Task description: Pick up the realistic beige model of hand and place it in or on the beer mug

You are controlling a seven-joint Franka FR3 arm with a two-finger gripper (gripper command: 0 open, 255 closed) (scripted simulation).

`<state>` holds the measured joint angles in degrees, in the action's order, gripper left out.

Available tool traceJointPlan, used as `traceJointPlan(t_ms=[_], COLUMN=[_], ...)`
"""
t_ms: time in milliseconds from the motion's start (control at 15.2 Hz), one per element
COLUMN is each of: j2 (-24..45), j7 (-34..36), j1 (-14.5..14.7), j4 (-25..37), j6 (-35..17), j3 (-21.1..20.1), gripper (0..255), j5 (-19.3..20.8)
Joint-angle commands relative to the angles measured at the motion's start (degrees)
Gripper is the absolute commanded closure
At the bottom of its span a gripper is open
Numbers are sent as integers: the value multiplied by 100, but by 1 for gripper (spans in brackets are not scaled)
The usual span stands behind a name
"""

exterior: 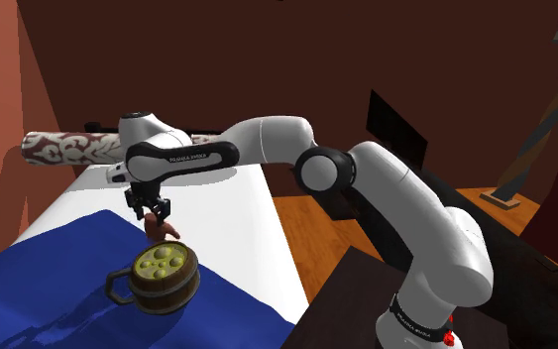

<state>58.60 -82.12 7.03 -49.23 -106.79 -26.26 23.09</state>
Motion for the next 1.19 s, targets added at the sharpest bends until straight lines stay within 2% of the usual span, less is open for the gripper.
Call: traceJointPlan(t_ms=[0,726,858,1122], j2=[-35,25,-559,-1221], j7=[-13,-162,170,684], j1=[24,250,91,67], j4=[101,1053,-78,-1310], j6=[129,948,488,-2], j3=[-10,-2,-124,-276], gripper=[255,255,255,255], j5=[-15,-65,-88,-132])
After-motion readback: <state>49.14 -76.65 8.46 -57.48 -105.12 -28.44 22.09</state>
